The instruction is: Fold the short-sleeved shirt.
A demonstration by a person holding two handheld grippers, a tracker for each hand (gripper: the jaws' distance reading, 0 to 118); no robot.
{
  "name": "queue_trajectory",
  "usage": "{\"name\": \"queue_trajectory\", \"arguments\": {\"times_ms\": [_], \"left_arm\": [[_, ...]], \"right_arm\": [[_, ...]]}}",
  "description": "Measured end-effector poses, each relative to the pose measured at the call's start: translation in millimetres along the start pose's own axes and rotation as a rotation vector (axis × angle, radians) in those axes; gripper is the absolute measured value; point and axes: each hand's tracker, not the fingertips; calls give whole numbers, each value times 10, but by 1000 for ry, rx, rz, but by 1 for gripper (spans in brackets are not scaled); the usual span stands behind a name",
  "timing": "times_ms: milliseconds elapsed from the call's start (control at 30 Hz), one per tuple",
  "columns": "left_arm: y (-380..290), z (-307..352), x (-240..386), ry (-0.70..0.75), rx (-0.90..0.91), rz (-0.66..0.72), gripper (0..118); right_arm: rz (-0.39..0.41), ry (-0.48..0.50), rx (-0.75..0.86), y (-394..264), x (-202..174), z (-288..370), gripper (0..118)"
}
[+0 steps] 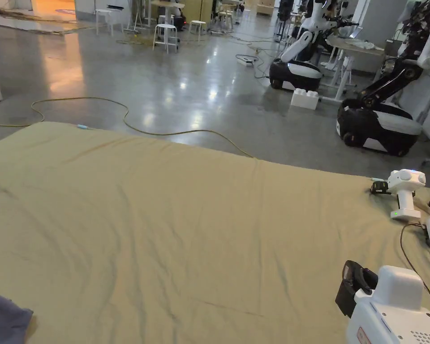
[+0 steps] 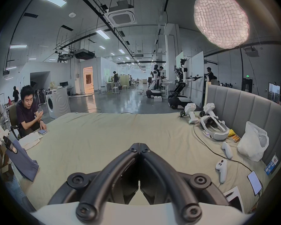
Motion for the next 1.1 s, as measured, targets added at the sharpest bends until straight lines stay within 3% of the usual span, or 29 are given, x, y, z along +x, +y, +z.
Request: {"name": "queue_trajectory", "arguments": {"times_ms": [133, 200, 267, 333, 467, 600, 700, 833, 1067, 1100], "left_arm": [[17, -5, -82, 110, 25, 124, 27], [42, 29, -110, 189, 37, 102, 34], [13, 59, -66, 257, 59, 36, 51], [116, 151, -212, 315, 125, 0, 59], [143, 380, -113, 394, 184, -32, 61], [133, 509, -29, 572, 359, -85, 61], [-2, 566, 90, 516, 477, -120, 61], [-297, 351, 404, 344, 496, -155, 61], [-824, -396, 1156, 216, 652, -413, 61], [-1037, -550, 1509, 204, 693, -435, 61]], "right_arm": [[-3, 3, -14, -70, -9, -27, 0], [-5, 14, -33, -100, -8, -63, 0], [-56, 64, -54, -130, 32, -91, 0], [-50, 48, -57, -171, 43, -111, 0], [-50, 50, -81, -219, 61, -123, 0], [-34, 46, -79, -236, 58, -97, 0], [-1, 42, -67, -236, 38, -57, 0], [13, 51, -62, -242, 3, -33, 0], [-13, 57, -47, -240, -90, -55, 0], [-16, 57, -45, -233, -109, -66, 0]]}}
